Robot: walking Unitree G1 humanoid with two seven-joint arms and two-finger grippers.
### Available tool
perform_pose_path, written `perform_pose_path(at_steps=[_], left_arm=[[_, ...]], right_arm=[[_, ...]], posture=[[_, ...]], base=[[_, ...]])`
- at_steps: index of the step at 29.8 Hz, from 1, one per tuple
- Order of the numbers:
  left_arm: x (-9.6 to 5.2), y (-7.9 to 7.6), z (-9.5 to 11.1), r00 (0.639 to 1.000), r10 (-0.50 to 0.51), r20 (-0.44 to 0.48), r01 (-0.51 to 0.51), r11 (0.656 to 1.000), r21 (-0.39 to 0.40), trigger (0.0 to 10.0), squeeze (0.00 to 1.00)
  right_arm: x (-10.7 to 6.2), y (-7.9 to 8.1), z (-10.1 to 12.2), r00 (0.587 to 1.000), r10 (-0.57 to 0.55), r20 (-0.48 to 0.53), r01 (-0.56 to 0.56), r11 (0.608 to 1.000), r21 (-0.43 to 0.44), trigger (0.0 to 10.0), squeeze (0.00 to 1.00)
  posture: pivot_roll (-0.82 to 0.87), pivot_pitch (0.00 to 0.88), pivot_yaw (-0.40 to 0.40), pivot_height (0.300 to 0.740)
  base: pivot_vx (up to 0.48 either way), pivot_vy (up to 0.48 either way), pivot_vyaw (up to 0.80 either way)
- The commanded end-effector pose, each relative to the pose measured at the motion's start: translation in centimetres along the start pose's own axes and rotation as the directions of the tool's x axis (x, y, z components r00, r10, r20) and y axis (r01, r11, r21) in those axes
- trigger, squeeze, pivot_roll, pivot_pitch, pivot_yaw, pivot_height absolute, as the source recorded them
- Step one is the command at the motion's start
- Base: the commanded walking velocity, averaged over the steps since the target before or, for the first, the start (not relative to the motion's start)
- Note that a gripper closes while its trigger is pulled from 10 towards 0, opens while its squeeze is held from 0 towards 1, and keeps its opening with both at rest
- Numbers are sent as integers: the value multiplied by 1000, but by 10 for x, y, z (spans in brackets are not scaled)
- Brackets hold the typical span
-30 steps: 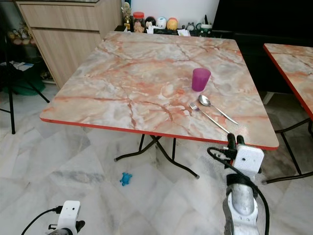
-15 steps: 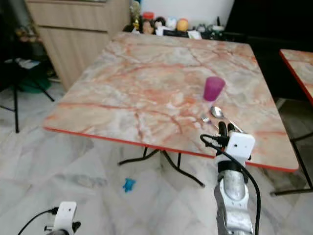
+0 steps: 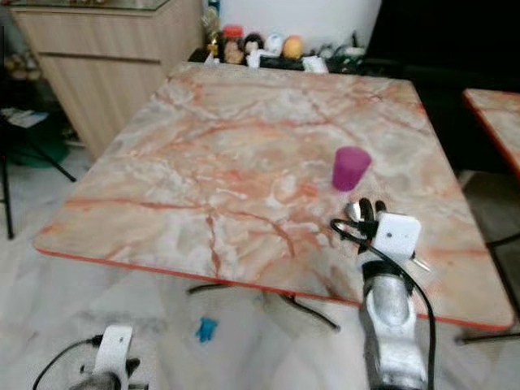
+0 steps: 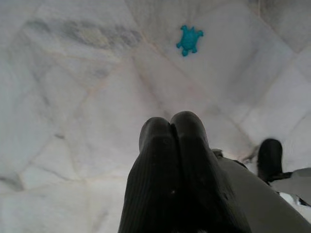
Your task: Setting the table
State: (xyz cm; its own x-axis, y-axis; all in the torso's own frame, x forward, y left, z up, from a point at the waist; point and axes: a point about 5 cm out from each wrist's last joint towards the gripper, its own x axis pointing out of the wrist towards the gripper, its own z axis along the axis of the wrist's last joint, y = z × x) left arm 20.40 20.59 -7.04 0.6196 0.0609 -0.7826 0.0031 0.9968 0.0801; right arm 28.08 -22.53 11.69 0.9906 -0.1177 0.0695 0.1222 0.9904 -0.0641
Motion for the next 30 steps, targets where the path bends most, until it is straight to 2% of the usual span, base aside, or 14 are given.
perform_pose_path(at_steps=[1, 8, 12, 14, 16, 18, 19, 20, 21, 22, 23, 24, 26, 30], left_arm=[[-1, 2, -8, 1000, 2, -24, -2, 1000, 1, 10000, 0], [-2, 2, -8, 1000, -4, -30, 4, 1000, 2, 10000, 0], [-1, 1, -8, 999, -9, -32, 9, 1000, -3, 10000, 0], [-1, 1, -8, 999, -10, -32, 10, 1000, -3, 10000, 0], [-2, 2, -9, 999, -9, -33, 9, 1000, -1, 10000, 0], [-2, 2, -9, 999, -8, -33, 8, 1000, -1, 10000, 0], [-2, 3, -9, 1000, -7, -30, 7, 1000, -6, 10000, 0], [-2, 3, -9, 1000, -6, -28, 6, 1000, -9, 10000, 0], [-2, 3, -9, 1000, -3, -23, 3, 1000, -9, 10000, 0], [-2, 3, -9, 1000, -3, -23, 3, 1000, -9, 10000, 0], [-2, 4, -9, 1000, -2, -22, 2, 1000, -9, 10000, 0], [-2, 4, -9, 1000, -1, -22, 1, 1000, -6, 10000, 0], [-2, 4, -9, 1000, 2, -19, -2, 1000, -3, 10000, 0], [-2, 6, -7, 1000, 15, -7, -15, 1000, 19, 10000, 0]], right_arm=[[1, -1, 12, 998, 33, 45, -33, 999, -11, 10000, 1000], [13, -19, 23, 983, 183, -17, -184, 982, -39, 10000, 1000], [19, -29, 16, 942, 299, -154, -308, 951, -40, 10000, 1000], [21, -32, 16, 940, 294, -173, -308, 949, -63, 10000, 1000], [30, -43, 18, 961, 205, -185, -225, 970, -91, 10000, 1000], [33, -45, 21, 972, 168, -167, -184, 979, -84, 10000, 1000], [36, -40, 26, 982, 147, -120, -154, 987, -48, 10000, 255], [37, -36, 30, 986, 139, -86, -142, 990, -22, 10000, 255], [35, -20, 31, 987, 153, -42, -154, 988, 0, 10000, 0], [35, -20, 31, 987, 153, -42, -154, 988, 0, 10000, 0], [34, -13, 29, 987, 156, -40, -156, 988, 4, 10000, 0], [30, 1, 23, 984, 172, -42, -170, 984, 51, 10000, 0], [27, 12, 15, 981, 183, -59, -177, 980, 86, 10000, 0], [25, 16, 10, 980, 187, -71, -180, 979, 92, 10000, 0]], posture=[[21, 47, -29, 740], [13, 48, -23, 740], [22, 48, -22, 740], [22, 49, -21, 740], [23, 52, -22, 740], [23, 52, -22, 740], [24, 53, -22, 740], [24, 53, -22, 740], [25, 55, -21, 740], [25, 55, -21, 740], [27, 56, -21, 740], [33, 57, -21, 740], [38, 58, -18, 740], [34, 57, -21, 740]], base=[[0, 0, 0], [0, 0, 0], [0, 0, 0], [0, 0, 0], [0, 0, 0], [0, 0, 0], [0, 0, 0], [0, 0, 0], [0, 0, 0], [0, 0, 0], [0, 0, 0], [0, 0, 0], [0, 0, 0], [0, 0, 0]])
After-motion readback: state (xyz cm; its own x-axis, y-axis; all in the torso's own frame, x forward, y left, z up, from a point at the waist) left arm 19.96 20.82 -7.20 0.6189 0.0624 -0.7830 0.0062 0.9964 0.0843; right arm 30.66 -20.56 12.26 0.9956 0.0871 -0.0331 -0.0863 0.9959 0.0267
